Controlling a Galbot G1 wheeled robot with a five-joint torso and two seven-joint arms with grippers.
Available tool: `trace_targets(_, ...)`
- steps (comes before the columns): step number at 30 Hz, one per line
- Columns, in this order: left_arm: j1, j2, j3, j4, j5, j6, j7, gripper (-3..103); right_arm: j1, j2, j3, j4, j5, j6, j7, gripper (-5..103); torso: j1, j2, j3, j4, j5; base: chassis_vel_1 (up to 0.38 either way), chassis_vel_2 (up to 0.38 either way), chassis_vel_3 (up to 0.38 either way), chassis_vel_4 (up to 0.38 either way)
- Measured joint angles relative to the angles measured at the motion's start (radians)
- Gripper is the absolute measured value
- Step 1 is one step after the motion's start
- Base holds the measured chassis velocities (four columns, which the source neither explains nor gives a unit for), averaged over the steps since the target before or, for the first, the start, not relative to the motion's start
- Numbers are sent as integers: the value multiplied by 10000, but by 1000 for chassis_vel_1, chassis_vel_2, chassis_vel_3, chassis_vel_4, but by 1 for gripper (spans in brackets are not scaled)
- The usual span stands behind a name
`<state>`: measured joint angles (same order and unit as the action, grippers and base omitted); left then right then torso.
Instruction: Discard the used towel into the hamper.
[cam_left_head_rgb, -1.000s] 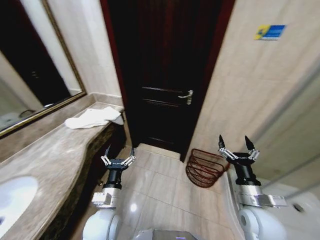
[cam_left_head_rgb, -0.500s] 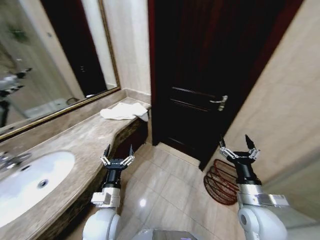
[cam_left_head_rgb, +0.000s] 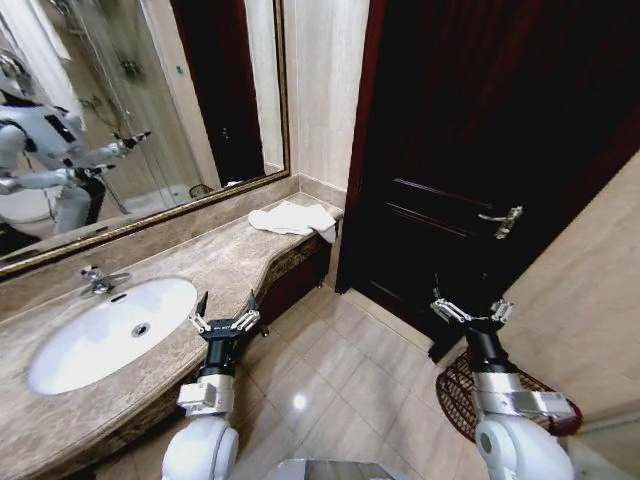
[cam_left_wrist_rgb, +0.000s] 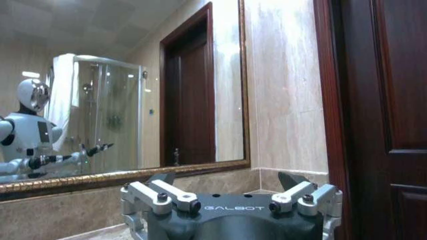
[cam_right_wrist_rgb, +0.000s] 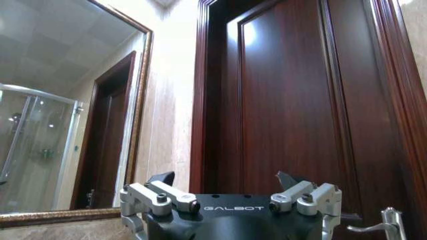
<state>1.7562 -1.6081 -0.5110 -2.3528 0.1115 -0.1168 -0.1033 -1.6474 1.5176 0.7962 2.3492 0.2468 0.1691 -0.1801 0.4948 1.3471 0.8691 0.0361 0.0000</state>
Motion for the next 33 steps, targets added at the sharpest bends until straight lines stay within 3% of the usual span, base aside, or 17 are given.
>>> trace_targets(12,59,0,68,161,505,-202,209,100,-37,14,23,-26,33,96,-32,100,3,-1,2,1,-1,-94,99,95,-99)
trace_targets(33,85,0,194,196,17,-105,303,100,-70,40,50,-135,75,217,-44,100,0,-1,0,0,0,-129,132,126,-130)
